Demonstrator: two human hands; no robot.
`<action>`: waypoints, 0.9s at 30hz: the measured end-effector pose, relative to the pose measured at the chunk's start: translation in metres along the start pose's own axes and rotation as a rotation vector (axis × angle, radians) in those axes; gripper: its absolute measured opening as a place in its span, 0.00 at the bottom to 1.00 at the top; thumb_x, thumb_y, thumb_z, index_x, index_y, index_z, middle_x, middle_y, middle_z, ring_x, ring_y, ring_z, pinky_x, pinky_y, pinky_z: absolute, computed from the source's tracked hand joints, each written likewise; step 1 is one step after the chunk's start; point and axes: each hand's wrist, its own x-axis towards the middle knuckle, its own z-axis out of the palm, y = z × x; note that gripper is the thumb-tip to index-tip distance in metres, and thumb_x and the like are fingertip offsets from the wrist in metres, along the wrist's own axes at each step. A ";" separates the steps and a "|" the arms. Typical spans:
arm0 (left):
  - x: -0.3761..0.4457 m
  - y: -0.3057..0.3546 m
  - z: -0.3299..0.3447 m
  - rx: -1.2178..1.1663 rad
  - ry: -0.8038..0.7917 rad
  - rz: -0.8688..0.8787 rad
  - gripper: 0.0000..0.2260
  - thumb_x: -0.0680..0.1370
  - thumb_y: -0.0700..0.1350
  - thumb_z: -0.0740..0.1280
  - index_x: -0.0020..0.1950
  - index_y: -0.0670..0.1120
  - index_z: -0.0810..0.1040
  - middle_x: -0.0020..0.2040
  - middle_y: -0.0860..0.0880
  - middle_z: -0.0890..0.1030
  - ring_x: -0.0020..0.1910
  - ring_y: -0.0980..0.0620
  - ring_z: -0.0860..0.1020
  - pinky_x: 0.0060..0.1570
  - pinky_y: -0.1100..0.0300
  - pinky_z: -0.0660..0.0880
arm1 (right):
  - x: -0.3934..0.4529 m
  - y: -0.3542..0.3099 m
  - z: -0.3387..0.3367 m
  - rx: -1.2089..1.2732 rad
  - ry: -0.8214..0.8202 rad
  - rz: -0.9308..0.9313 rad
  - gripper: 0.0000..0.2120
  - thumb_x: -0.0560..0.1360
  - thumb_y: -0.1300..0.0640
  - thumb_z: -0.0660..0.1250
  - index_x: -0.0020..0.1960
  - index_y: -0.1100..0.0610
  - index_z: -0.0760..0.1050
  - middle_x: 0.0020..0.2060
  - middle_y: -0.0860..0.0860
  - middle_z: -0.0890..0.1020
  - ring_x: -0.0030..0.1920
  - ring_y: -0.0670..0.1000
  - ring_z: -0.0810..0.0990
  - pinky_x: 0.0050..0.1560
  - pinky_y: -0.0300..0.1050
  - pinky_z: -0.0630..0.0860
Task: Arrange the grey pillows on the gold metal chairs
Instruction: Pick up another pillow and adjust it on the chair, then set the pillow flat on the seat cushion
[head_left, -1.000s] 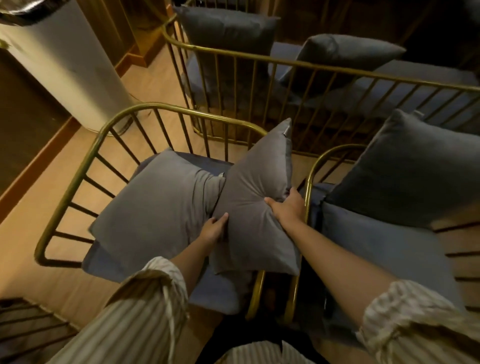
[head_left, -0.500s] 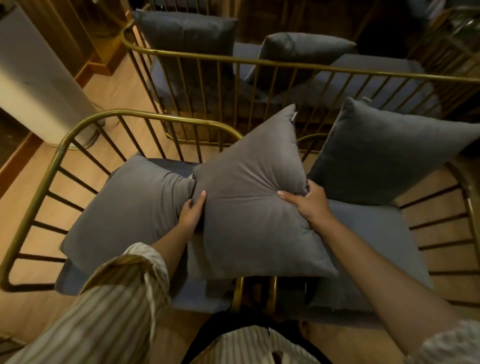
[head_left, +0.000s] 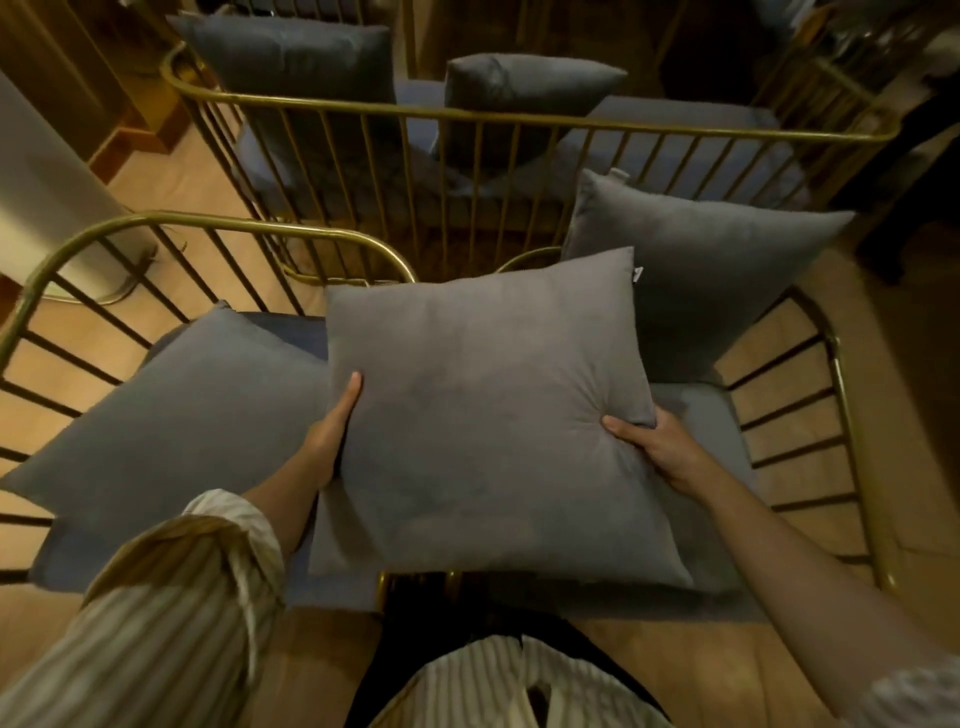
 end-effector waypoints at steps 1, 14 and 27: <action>-0.006 -0.003 0.014 0.017 -0.010 0.012 0.45 0.65 0.72 0.70 0.73 0.46 0.71 0.67 0.47 0.76 0.68 0.41 0.73 0.69 0.44 0.69 | 0.000 0.009 -0.018 -0.002 -0.004 0.019 0.43 0.52 0.40 0.83 0.61 0.57 0.77 0.59 0.56 0.83 0.59 0.57 0.81 0.66 0.58 0.73; -0.063 -0.068 0.244 0.098 -0.280 0.083 0.54 0.55 0.69 0.80 0.74 0.47 0.69 0.69 0.47 0.77 0.65 0.44 0.77 0.67 0.44 0.73 | -0.013 0.061 -0.217 0.018 0.260 -0.053 0.52 0.58 0.31 0.76 0.74 0.54 0.65 0.66 0.53 0.77 0.61 0.53 0.79 0.56 0.48 0.77; -0.091 -0.136 0.304 0.795 -0.134 0.248 0.60 0.67 0.64 0.75 0.78 0.55 0.30 0.82 0.42 0.42 0.80 0.37 0.48 0.76 0.37 0.53 | 0.020 0.090 -0.156 -0.905 -0.024 0.139 0.65 0.54 0.23 0.70 0.74 0.34 0.30 0.77 0.53 0.30 0.76 0.65 0.31 0.72 0.74 0.46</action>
